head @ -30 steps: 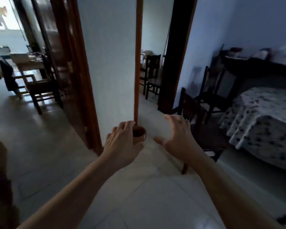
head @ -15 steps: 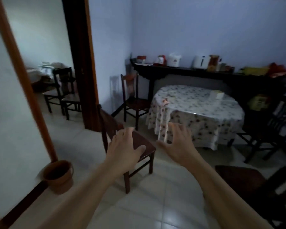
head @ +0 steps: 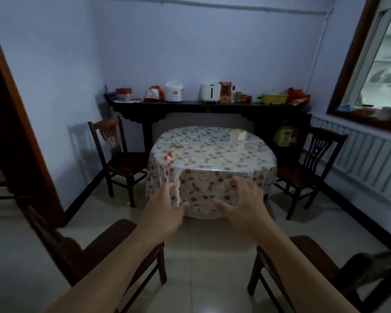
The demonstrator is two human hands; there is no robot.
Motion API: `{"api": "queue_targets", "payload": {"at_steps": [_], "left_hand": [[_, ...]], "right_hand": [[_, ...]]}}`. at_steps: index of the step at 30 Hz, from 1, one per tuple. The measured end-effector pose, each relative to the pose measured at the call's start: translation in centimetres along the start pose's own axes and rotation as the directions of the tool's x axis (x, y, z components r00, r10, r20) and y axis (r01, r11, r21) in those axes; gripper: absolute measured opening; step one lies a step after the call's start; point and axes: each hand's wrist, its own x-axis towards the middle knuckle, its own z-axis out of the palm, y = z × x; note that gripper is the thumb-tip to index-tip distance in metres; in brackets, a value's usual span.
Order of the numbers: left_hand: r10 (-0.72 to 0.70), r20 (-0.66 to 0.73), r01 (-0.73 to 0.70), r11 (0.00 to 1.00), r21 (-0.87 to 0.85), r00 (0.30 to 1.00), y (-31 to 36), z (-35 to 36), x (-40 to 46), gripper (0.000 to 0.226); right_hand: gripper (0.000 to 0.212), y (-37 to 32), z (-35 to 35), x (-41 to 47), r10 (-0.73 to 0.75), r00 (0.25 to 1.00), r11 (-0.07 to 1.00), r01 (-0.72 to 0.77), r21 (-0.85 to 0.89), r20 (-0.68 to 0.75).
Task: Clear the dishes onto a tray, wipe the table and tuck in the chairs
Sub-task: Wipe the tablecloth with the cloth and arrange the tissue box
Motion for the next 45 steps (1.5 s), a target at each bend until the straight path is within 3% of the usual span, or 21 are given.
{"api": "queue_targets", "payload": {"at_steps": [18, 30, 38, 45], "left_hand": [[-0.063, -0.023, 0.064, 0.998, 0.027, 0.998, -4.0, 7.3, 34.6, 0.068], [-0.101, 0.025, 0.099, 0.993, 0.071, 0.995, -9.4, 9.5, 56.5, 0.068], [-0.223, -0.015, 0.223, 0.97, 0.094, 0.975, -14.2, 13.4, 69.8, 0.067], [-0.41, 0.01, 0.403, 0.9, 0.166, 0.912, -20.8, 17.0, 77.8, 0.06]], "right_hand": [[0.086, 5.7, 7.9, 36.3, -0.058, 0.998, 0.998, 0.059, -0.037, 0.029], [0.082, 7.7, 14.8, 57.6, 0.019, 0.994, 0.998, -0.013, -0.055, 0.109], [0.08, 11.2, 20.6, 72.6, -0.039, 0.973, 0.999, 0.041, -0.007, 0.227], [0.073, 13.1, 27.2, 82.1, -0.083, 0.921, 0.997, 0.081, 0.022, 0.381]]}}
